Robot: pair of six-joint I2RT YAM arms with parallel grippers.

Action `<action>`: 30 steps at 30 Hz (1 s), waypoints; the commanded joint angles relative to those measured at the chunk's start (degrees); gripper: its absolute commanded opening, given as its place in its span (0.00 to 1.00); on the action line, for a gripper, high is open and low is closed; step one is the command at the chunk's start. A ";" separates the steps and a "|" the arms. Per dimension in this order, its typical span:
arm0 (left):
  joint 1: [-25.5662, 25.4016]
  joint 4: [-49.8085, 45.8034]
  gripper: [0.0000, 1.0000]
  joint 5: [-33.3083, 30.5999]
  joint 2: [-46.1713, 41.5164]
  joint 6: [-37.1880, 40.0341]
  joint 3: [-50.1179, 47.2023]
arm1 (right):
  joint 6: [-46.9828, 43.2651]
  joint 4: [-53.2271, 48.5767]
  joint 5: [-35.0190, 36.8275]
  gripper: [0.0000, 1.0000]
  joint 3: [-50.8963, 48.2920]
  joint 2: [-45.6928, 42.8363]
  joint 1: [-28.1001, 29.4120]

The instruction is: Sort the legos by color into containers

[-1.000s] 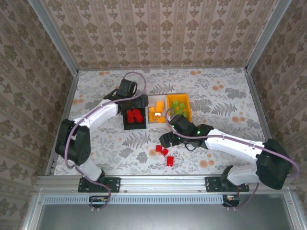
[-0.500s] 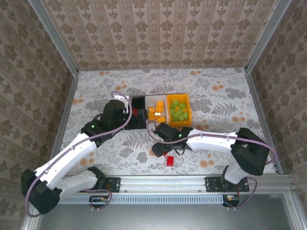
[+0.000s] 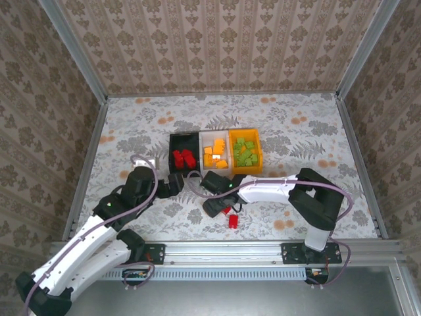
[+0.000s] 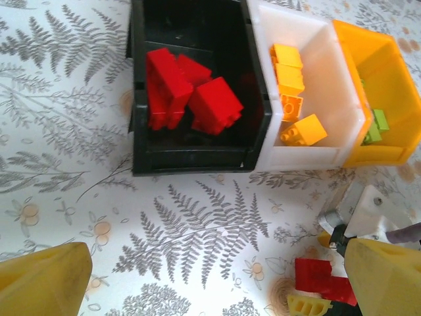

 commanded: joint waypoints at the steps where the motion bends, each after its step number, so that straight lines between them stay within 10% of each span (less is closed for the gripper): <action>1: 1.87 -3.08 1.00 -0.53 -2.08 -0.93 -0.48 | -1.26 -2.82 0.10 0.77 1.86 1.69 1.24; 16: 5.58 -2.76 1.00 3.11 -1.84 -0.05 -1.32 | -1.24 -1.45 2.61 0.38 2.02 0.95 2.14; 30: 5.47 -3.42 1.00 3.22 -4.41 -1.13 -3.62 | -0.90 2.87 -1.02 0.33 14.80 -3.19 -2.69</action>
